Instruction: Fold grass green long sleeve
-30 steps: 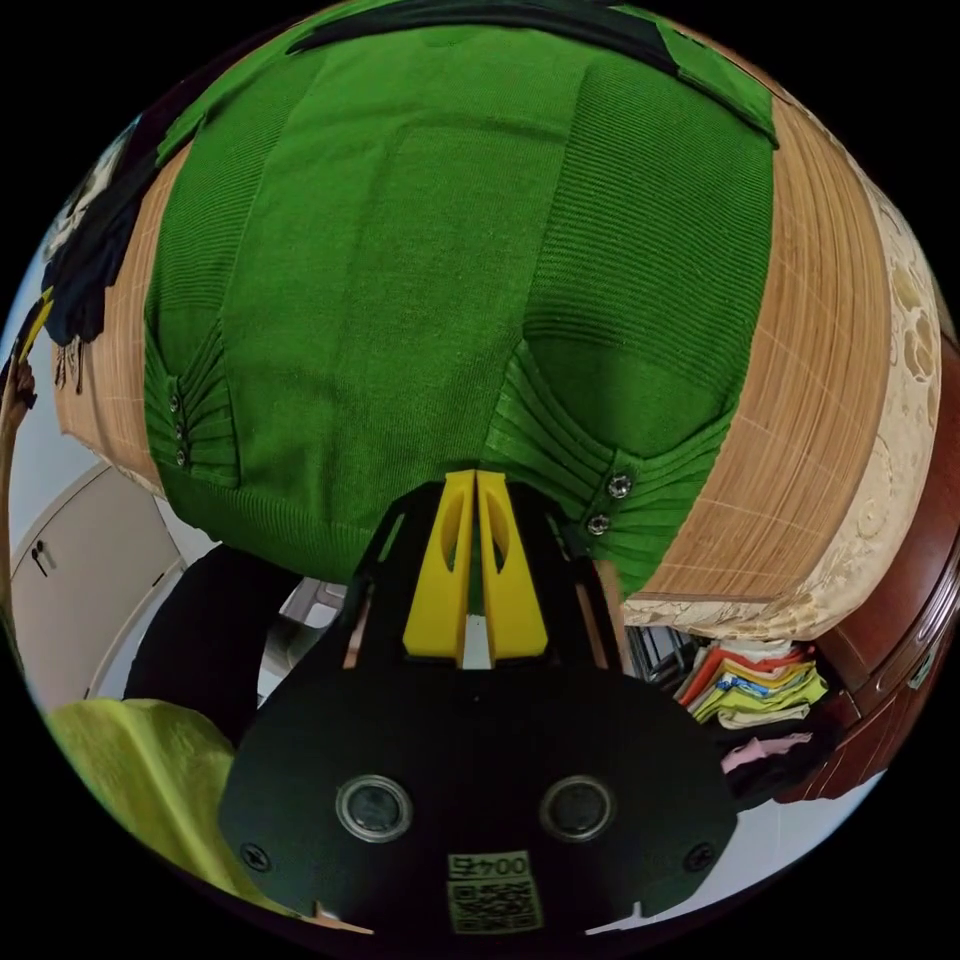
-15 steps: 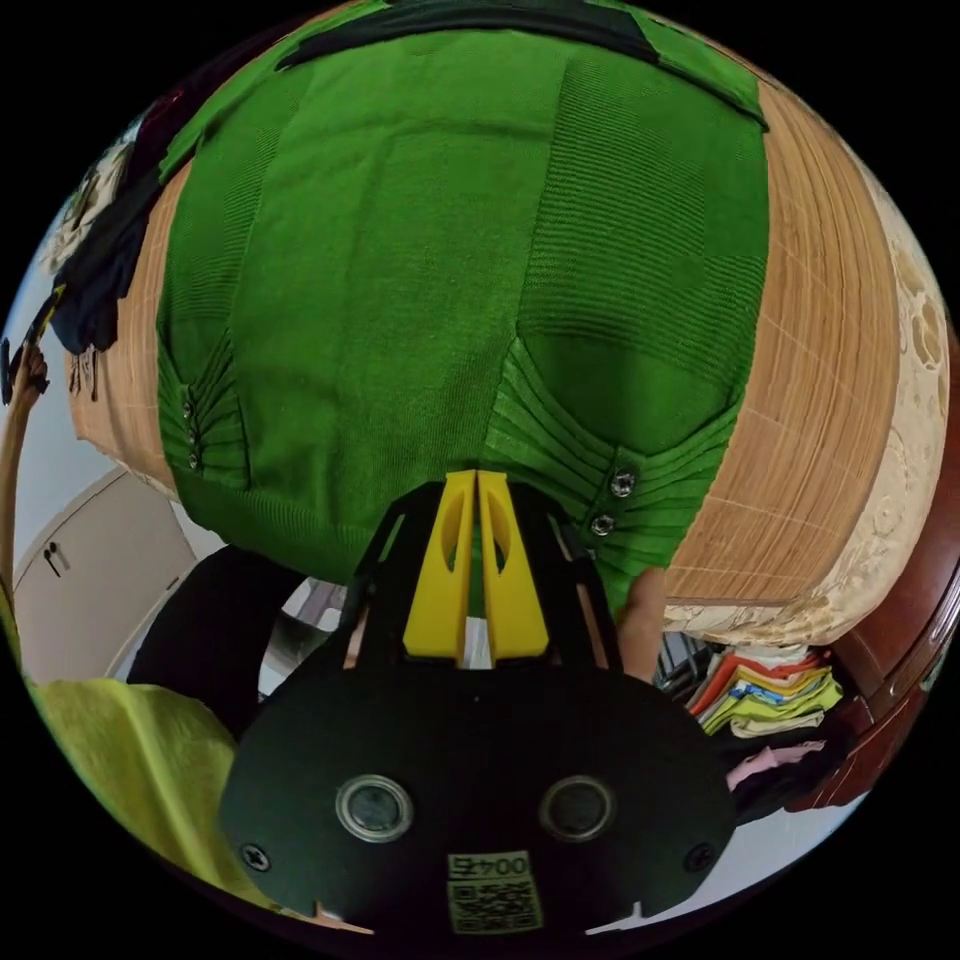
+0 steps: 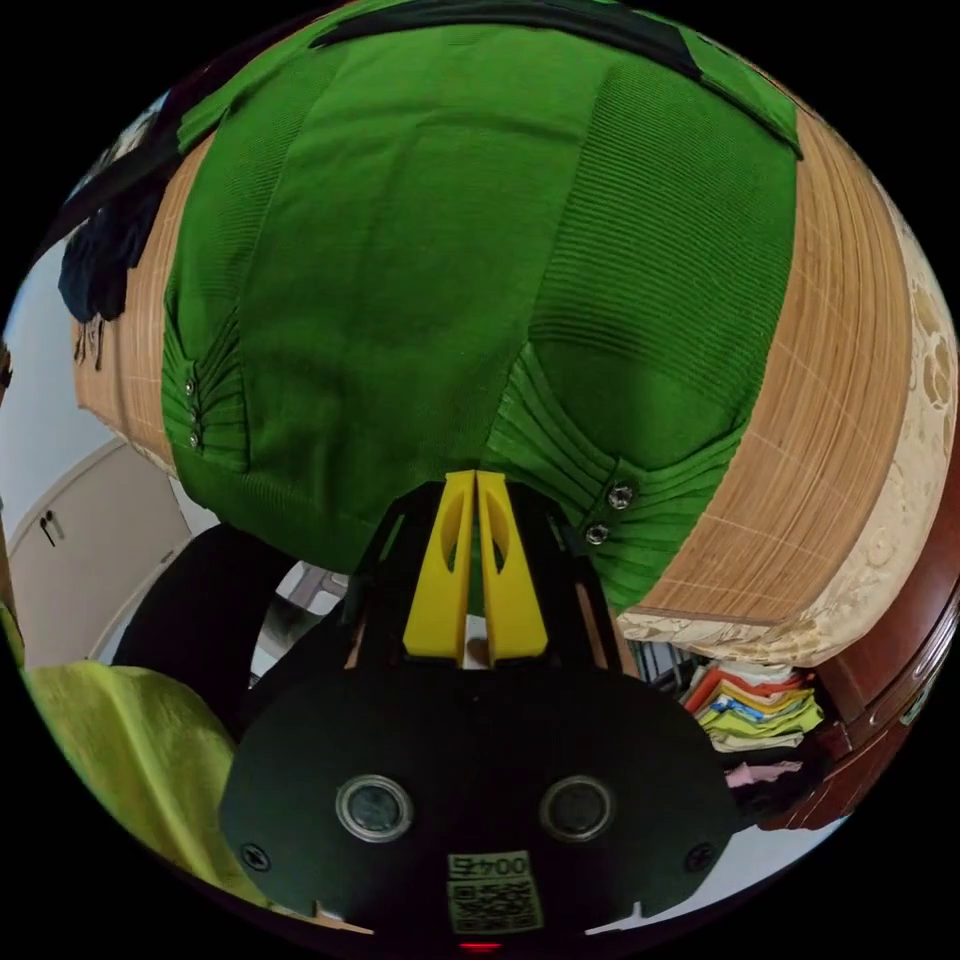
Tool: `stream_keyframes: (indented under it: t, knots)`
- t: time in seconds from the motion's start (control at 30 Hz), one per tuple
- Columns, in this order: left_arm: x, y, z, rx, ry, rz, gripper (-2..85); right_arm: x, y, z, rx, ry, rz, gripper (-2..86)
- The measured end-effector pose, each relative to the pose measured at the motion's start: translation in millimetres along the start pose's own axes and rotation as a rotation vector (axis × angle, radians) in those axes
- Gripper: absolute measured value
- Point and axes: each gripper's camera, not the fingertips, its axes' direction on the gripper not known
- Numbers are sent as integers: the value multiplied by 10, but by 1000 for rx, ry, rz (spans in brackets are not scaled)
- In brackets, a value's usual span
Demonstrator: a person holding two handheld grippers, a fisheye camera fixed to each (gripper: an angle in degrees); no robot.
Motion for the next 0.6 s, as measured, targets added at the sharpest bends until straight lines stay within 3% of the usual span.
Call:
stream_keyframes:
  t: [0.37, 0.6]
  knots:
    - [783, -978, -446, 63, 106, 81, 29, -18, 195, -173, 48, -192, -1, 50]
    - [1870, -1680, -443, 99, 252, 221, 27, -234, 288, -284, 49, -114, -51, 57]
